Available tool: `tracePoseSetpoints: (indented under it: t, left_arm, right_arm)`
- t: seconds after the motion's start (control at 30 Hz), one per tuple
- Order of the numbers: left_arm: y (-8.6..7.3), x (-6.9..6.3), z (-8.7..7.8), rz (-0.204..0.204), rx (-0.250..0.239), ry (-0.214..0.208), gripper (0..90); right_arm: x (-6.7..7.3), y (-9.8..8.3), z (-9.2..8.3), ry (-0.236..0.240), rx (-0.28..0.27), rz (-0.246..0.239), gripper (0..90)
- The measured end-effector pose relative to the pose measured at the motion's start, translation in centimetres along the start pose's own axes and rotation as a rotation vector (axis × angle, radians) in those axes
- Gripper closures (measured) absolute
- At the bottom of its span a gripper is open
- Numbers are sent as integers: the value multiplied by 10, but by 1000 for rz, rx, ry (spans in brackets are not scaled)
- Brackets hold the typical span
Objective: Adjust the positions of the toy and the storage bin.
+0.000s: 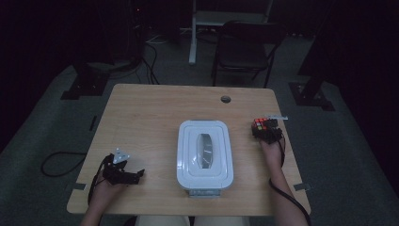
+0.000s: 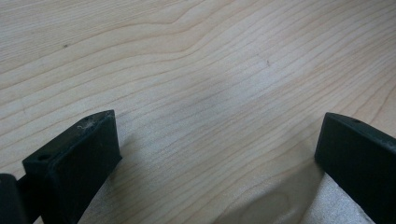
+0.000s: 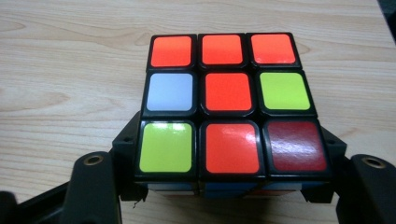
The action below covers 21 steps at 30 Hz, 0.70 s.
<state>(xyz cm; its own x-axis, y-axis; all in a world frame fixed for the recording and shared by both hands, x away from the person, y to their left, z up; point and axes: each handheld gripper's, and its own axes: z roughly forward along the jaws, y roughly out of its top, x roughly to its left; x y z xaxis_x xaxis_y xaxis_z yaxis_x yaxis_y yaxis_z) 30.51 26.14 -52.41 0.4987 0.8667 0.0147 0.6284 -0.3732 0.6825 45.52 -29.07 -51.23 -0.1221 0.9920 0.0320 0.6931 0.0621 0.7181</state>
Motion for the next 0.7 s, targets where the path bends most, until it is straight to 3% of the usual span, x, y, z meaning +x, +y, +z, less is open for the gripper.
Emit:
tracePoseSetpoints:
  t: [0.17, 0.37, 0.7]
  left_arm:
    - [0, 0, 0, 0, 1, 0, 7]
    - [0, 0, 0, 0, 1, 0, 7]
    - [0, 0, 0, 0, 0, 1, 7]
  right_arm:
    - [-1, 0, -5, 2, -12, -5, 339]
    - [-5, -1, -26, 35, -26, -21, 339]
    - [-1, -24, -60, 38, -15, -119, 339]
